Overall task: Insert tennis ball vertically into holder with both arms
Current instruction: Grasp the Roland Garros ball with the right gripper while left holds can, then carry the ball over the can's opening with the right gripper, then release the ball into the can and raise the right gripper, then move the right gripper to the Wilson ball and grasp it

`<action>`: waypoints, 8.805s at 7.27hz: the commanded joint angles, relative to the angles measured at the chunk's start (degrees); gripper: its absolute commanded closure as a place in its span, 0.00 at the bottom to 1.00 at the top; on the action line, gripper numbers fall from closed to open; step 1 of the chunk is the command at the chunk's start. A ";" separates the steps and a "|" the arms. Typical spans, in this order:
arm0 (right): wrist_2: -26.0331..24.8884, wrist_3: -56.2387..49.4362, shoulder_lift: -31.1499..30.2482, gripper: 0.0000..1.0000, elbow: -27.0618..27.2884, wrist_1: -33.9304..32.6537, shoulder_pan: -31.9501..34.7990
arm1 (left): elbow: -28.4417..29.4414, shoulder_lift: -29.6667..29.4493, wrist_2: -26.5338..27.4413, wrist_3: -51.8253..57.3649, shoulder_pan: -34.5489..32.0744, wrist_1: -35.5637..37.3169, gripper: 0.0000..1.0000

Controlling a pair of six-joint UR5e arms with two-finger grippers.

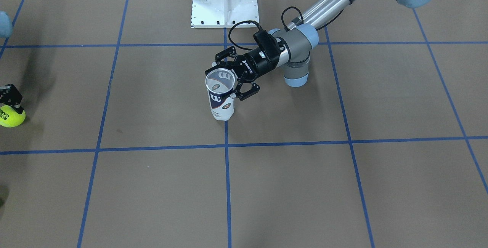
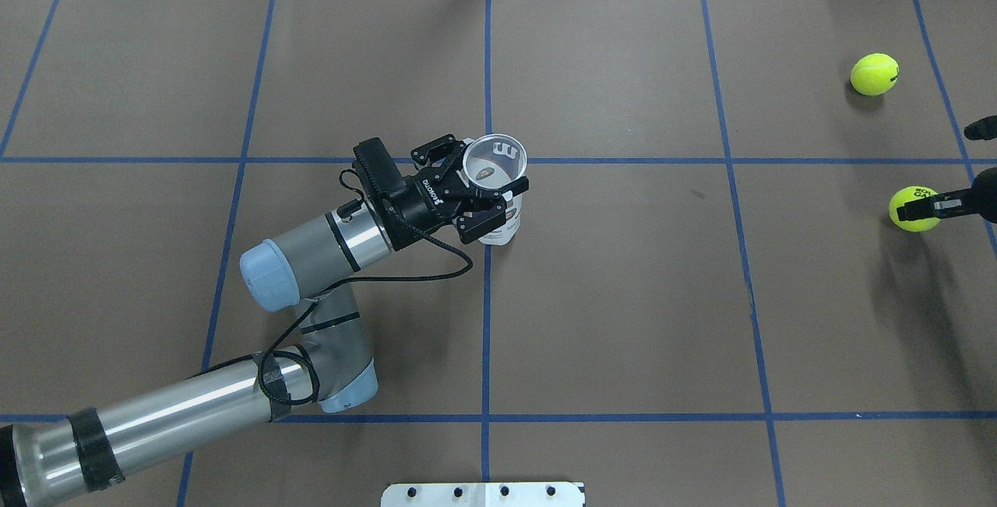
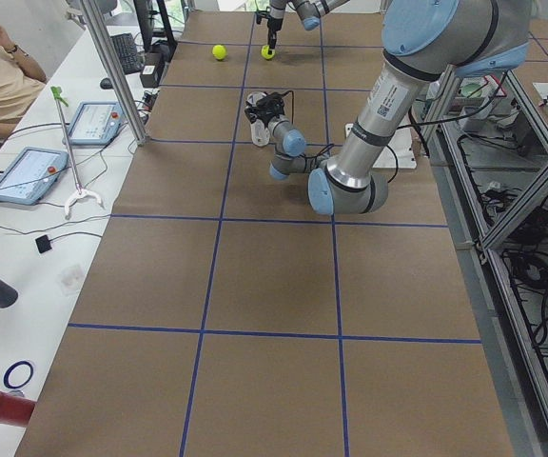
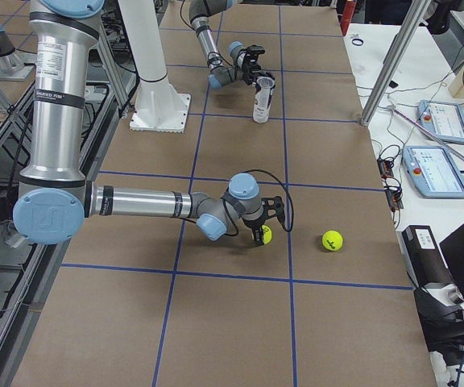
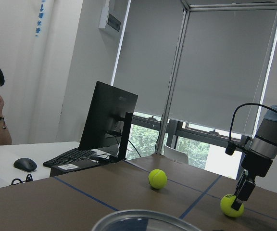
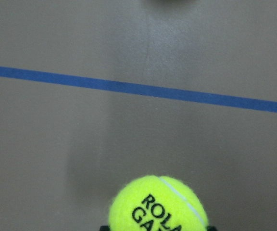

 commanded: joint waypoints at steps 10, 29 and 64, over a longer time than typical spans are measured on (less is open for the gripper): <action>1.97 35.64 42.81 1.00 22.66 -53.95 -8.05 | -0.16 0.16 0.00 0.00 0.09 0.02 0.17; -18.17 47.53 59.90 0.01 15.28 -66.28 -26.26 | -0.34 -0.01 0.00 0.00 0.17 0.02 0.02; 4.52 -7.58 34.50 0.02 -41.06 1.57 10.57 | -1.66 0.78 -0.18 3.52 0.35 -0.07 0.01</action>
